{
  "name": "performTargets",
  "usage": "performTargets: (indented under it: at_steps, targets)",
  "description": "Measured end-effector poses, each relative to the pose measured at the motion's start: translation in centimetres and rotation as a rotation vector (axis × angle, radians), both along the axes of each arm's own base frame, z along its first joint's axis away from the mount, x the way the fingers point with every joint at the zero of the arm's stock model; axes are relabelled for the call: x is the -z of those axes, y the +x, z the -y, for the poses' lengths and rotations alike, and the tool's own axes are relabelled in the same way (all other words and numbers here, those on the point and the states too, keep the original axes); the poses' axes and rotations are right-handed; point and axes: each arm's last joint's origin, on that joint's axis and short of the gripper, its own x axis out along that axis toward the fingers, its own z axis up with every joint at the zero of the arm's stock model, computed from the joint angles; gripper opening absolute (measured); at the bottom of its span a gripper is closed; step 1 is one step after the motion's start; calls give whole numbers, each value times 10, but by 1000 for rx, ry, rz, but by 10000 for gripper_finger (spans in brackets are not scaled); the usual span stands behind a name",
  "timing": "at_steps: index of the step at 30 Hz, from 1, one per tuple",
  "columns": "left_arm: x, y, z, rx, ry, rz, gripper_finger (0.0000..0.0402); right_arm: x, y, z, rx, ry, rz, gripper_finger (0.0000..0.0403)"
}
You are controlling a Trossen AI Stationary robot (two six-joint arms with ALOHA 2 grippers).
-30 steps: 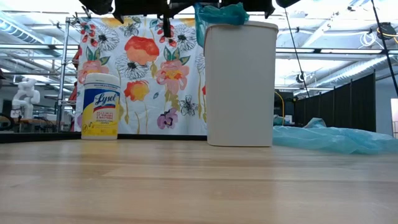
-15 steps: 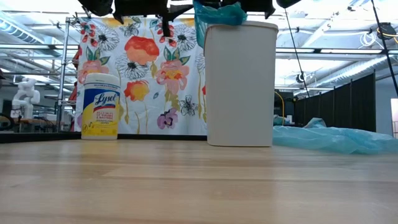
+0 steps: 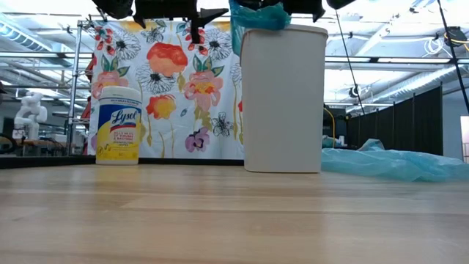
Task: Place trash/remove bag and relplace
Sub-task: Remove the trash bag from the trash bin
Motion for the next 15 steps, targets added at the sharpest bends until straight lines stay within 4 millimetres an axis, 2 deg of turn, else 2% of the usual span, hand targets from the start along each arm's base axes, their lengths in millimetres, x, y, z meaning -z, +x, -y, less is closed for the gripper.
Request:
performTargets:
  at_steps: [11, 15]
  targets:
    - [0, 7, 14, 42, 169, -16, 148, -15, -21, 10, 2, 13, 43, 0]
    - [0, 10, 16, -25, 203, -23, 122, -17, -22, 11, 1, 14, 59, 0]
